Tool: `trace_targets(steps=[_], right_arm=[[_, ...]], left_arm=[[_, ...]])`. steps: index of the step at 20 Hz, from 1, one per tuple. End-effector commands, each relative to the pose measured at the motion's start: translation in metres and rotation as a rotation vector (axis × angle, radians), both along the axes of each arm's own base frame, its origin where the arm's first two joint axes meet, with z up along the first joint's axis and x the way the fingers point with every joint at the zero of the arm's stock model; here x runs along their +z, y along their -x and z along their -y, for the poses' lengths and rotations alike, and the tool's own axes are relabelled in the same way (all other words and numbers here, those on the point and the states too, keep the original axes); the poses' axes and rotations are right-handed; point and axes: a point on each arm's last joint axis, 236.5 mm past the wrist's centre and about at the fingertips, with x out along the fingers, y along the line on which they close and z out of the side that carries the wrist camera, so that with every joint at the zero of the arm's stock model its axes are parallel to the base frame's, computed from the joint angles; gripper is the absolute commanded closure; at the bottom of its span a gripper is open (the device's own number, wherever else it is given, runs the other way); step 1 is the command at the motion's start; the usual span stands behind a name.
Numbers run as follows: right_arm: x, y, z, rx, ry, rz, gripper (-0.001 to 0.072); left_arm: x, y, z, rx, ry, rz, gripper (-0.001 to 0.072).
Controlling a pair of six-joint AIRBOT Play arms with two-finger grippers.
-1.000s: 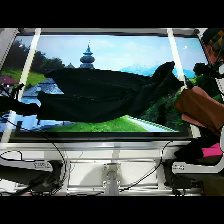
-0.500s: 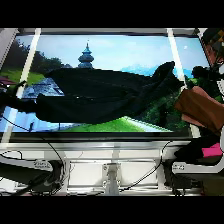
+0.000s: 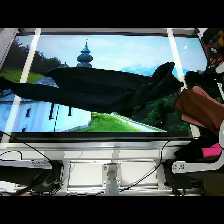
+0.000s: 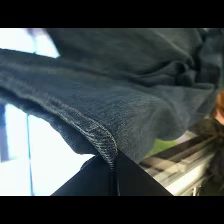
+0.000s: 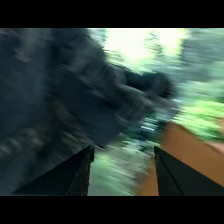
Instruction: Fold the clothes and pants, and hang the long-sleeved shirts on hangers.
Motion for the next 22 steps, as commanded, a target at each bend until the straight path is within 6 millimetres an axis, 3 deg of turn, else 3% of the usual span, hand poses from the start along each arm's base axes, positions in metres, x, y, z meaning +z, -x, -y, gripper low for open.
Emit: trace_targets(steps=[1, 3, 5, 6, 9, 11, 16, 20, 22], right_arm=[[0.002, -0.038, -0.046, -0.034, -0.270, 0.121, 0.0243], [-0.006, -0.054, -0.064, -0.039, -0.357, 0.141, 0.0241], [-0.021, -0.066, -0.084, -0.025, -0.404, 0.126, 0.0134], [-0.025, -0.072, -0.095, -0.014, -0.417, 0.124, 0.0117], [-0.020, -0.098, -0.117, 0.007, -0.416, 0.177, 0.0110], [-0.015, -0.114, -0.118, -0.055, -0.427, 0.213, 0.0119], [-0.038, -0.115, -0.132, -0.104, -0.490, 0.127, 0.0162], [-0.026, -0.121, -0.136, -0.080, -0.477, 0.153, 0.0667], [-0.012, -0.122, -0.135, -0.034, -0.441, 0.160, 0.0668]], left_arm=[[-0.024, 0.037, -0.035, 0.068, -0.157, -0.225, 0.0675], [-0.035, 0.044, -0.046, 0.074, -0.220, -0.276, 0.0674], [-0.036, 0.039, -0.047, 0.084, -0.223, -0.261, 0.0674], [-0.036, 0.039, -0.048, 0.086, -0.224, -0.259, 0.0674], [-0.036, 0.036, -0.050, 0.096, -0.232, -0.250, 0.0674], [-0.037, 0.034, -0.052, 0.102, -0.236, -0.244, 0.0674], [-0.037, 0.034, -0.052, 0.102, -0.236, -0.244, 0.0673], [-0.037, 0.034, -0.051, 0.102, -0.236, -0.244, 0.0673], [-0.037, 0.033, -0.052, 0.105, -0.238, -0.242, 0.0673]])
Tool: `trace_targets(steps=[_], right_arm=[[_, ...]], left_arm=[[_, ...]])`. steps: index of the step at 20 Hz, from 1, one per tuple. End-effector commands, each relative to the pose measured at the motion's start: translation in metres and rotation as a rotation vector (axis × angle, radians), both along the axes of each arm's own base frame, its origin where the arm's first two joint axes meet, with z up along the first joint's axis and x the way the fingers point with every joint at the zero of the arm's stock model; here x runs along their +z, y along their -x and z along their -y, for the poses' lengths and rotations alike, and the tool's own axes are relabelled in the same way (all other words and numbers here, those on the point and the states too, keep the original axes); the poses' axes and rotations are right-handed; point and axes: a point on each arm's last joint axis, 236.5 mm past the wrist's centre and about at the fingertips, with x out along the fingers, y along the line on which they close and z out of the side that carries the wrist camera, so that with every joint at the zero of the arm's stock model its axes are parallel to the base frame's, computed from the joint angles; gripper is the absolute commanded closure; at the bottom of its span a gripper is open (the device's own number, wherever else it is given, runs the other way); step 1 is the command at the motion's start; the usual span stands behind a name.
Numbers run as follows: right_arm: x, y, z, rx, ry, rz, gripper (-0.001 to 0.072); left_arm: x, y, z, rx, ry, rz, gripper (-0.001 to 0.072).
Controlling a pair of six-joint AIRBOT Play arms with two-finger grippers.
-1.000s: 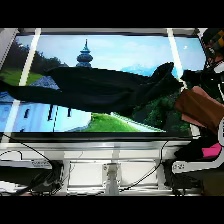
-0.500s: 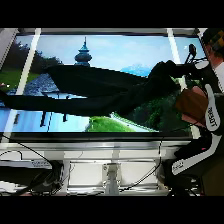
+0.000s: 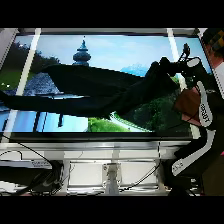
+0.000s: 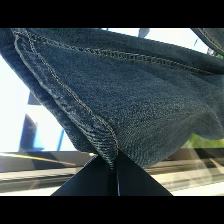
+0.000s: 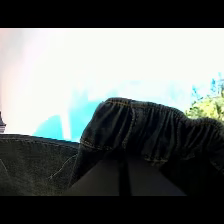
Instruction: Fold the clothes and pants, and hang the long-sleeved shirts on hangers.
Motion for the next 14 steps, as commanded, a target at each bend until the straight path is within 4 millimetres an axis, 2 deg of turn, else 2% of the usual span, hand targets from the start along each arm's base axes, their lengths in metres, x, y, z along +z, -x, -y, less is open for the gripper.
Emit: trace_targets(steps=[1, 4, 5, 6, 7, 10, 12, 14], right_arm=[[0.018, -0.001, -0.001, 0.062, 0.061, 0.009, 0.0669], [0.035, 0.009, 0.008, 0.153, 0.188, -0.022, 0.0666], [0.039, 0.012, 0.006, 0.163, 0.183, -0.033, 0.0528], [0.043, 0.014, 0.004, 0.154, 0.163, -0.046, 0.0304], [0.046, 0.015, -0.003, 0.161, 0.141, -0.052, 0.0249], [0.048, 0.016, -0.018, 0.190, 0.145, -0.051, 0.0244], [0.041, 0.018, -0.029, 0.179, 0.156, -0.084, 0.0244], [0.030, 0.020, -0.029, 0.165, 0.216, -0.122, 0.0245]], left_arm=[[0.000, -0.001, -0.001, 0.005, -0.005, 0.004, 0.0674], [0.000, -0.003, -0.003, 0.010, -0.011, 0.010, 0.0674], [-0.001, -0.003, -0.003, 0.011, -0.012, 0.012, 0.0674], [-0.001, -0.003, -0.003, 0.010, -0.012, 0.012, 0.0673], [-0.001, -0.003, -0.003, 0.010, -0.012, 0.012, 0.0673], [-0.001, -0.004, -0.003, 0.010, -0.013, 0.012, 0.0673], [-0.001, -0.005, -0.005, 0.015, -0.017, 0.017, 0.0673], [-0.001, -0.008, -0.007, 0.021, -0.026, 0.026, 0.0673]])
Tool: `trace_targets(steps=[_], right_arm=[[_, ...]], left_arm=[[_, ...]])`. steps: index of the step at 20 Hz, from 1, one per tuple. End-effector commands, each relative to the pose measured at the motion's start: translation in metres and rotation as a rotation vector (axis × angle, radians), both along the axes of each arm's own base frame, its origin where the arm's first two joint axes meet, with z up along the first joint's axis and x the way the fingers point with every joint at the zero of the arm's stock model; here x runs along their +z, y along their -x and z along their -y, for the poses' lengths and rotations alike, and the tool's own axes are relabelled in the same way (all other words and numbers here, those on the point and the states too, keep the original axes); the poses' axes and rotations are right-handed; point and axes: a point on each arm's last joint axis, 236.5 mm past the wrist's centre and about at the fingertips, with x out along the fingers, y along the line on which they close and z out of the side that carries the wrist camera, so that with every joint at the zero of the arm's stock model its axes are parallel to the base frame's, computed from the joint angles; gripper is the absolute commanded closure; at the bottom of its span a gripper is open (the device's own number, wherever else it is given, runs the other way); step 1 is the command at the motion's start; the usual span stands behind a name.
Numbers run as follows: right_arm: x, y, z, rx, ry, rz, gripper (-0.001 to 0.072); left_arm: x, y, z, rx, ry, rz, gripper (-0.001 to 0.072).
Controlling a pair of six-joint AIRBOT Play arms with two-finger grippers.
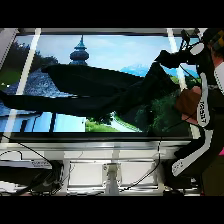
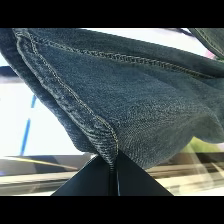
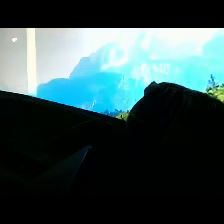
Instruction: Fold the clothes and pants, and hang the long-sleeved shirts on hangers.
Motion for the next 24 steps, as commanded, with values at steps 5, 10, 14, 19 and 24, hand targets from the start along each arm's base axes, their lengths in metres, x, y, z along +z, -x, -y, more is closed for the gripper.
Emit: trace_targets(steps=[5, 10, 14, 19, 24], right_arm=[[-0.027, 0.012, -0.011, -0.063, 0.157, -0.109, 0.0247], [-0.057, 0.026, -0.004, -0.097, 0.268, -0.211, 0.0254], [-0.067, 0.027, 0.001, -0.154, 0.271, -0.243, 0.0334], [-0.056, 0.008, 0.001, -0.131, 0.287, -0.148, 0.0668], [0.010, 0.027, 0.050, 0.097, 0.618, -0.123, 0.0670]], left_arm=[[-0.001, -0.009, -0.008, 0.024, -0.030, 0.031, 0.0673], [-0.001, -0.014, -0.013, 0.038, -0.047, 0.049, 0.0673], [-0.005, -0.014, -0.013, 0.038, -0.040, 0.043, 0.0673], [-0.010, -0.015, -0.013, 0.038, -0.031, 0.034, 0.0673], [-0.009, -0.013, -0.014, 0.040, -0.029, 0.031, 0.0673]])
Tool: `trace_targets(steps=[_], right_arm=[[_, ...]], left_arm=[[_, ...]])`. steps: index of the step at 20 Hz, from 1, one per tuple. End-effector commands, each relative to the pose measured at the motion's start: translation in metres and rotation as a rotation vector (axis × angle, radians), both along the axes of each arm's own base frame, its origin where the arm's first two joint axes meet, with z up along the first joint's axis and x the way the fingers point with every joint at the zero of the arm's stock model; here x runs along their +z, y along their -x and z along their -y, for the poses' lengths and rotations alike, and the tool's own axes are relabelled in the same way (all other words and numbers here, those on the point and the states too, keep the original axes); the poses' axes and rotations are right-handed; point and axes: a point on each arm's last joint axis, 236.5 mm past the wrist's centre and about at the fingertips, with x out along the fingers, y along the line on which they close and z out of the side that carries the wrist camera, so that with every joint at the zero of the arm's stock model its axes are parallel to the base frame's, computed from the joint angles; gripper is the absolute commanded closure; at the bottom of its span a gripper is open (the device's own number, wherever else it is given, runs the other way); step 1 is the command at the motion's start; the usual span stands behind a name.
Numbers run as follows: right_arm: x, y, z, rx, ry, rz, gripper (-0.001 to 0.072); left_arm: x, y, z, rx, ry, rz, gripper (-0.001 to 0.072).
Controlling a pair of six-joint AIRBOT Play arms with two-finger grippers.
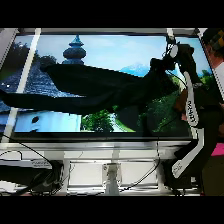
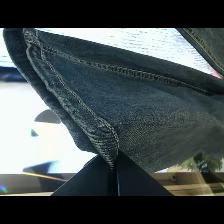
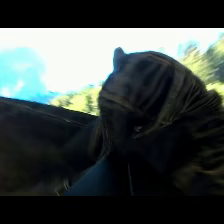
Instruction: Fold the clothes and pants, and hang the long-sleeved shirts on hangers.
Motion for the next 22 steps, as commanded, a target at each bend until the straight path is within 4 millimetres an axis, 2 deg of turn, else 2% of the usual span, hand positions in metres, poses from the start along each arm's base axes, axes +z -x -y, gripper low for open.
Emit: trace_targets(steps=[1, 3, 6, 10, 12, 16, 18, 20, 22], right_arm=[[0.051, 0.023, 0.043, 0.099, 0.212, -0.027, 0.0670], [0.080, 0.052, 0.057, 0.068, 0.211, -0.042, 0.0671], [0.104, 0.110, 0.081, 0.042, 0.250, -0.112, 0.0671], [0.114, 0.196, 0.085, 0.038, 0.244, -0.210, 0.0671], [0.105, 0.234, 0.083, 0.042, 0.238, -0.251, 0.0671], [0.068, 0.310, 0.075, -0.003, 0.196, -0.366, 0.0671], [0.051, 0.344, 0.073, -0.024, 0.186, -0.436, 0.0670], [0.036, 0.371, 0.071, -0.034, 0.179, -0.500, 0.0670], [0.024, 0.389, 0.070, -0.031, 0.175, -0.556, 0.0670]], left_arm=[[0.000, 0.001, 0.001, -0.002, 0.005, -0.005, 0.0673], [0.000, 0.002, 0.003, -0.006, 0.010, -0.011, 0.0674], [-0.001, 0.007, 0.003, 0.026, 0.022, -0.047, 0.0675], [-0.010, 0.018, -0.003, 0.065, -0.019, -0.137, 0.0675], [-0.015, 0.022, -0.004, 0.062, -0.059, -0.182, 0.0675], [-0.023, 0.025, -0.001, 0.048, -0.135, -0.263, 0.0676], [-0.032, 0.033, 0.002, 0.042, -0.162, -0.350, 0.0675], [-0.040, 0.048, 0.004, 0.041, -0.188, -0.470, 0.0676], [-0.050, 0.065, 0.000, 0.053, -0.225, -0.597, 0.0675]])
